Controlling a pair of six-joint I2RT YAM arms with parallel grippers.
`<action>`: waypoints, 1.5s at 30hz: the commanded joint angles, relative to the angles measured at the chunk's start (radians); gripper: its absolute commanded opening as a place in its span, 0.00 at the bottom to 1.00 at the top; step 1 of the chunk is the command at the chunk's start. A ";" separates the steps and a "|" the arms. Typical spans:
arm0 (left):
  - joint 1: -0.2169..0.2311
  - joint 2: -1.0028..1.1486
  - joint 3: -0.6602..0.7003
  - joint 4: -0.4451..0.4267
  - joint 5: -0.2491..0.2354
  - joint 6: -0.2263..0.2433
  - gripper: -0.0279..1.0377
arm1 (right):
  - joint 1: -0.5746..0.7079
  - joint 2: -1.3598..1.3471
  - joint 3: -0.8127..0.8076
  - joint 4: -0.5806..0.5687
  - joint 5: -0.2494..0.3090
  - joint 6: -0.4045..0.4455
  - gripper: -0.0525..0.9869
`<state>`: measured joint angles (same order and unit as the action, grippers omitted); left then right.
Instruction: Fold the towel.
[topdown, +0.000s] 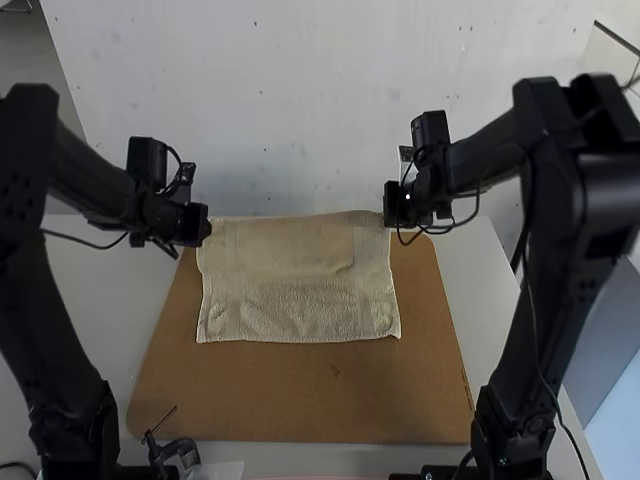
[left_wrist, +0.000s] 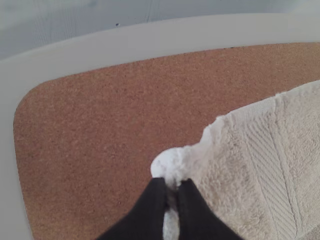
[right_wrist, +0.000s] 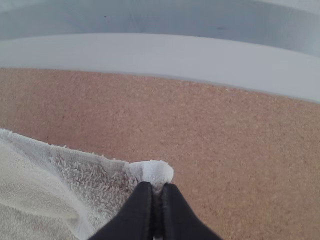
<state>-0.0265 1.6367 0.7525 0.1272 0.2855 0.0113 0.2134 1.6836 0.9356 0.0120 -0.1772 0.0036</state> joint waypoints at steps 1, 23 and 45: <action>0.016 -0.103 -0.062 0.002 0.030 0.019 0.02 | 0.021 -0.131 -0.054 -0.021 -0.015 -0.004 0.07; 0.028 -0.301 -0.288 -0.107 0.083 0.024 0.02 | 0.026 -0.456 -0.386 -0.175 -0.008 -0.040 0.07; 0.046 -0.104 -0.212 -0.090 0.090 0.018 0.02 | 0.034 -0.194 -0.353 0.037 0.018 -0.027 0.07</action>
<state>0.0074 1.5139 0.5034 0.0265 0.3714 0.0216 0.2348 1.4689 0.5461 0.0341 -0.1757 -0.0265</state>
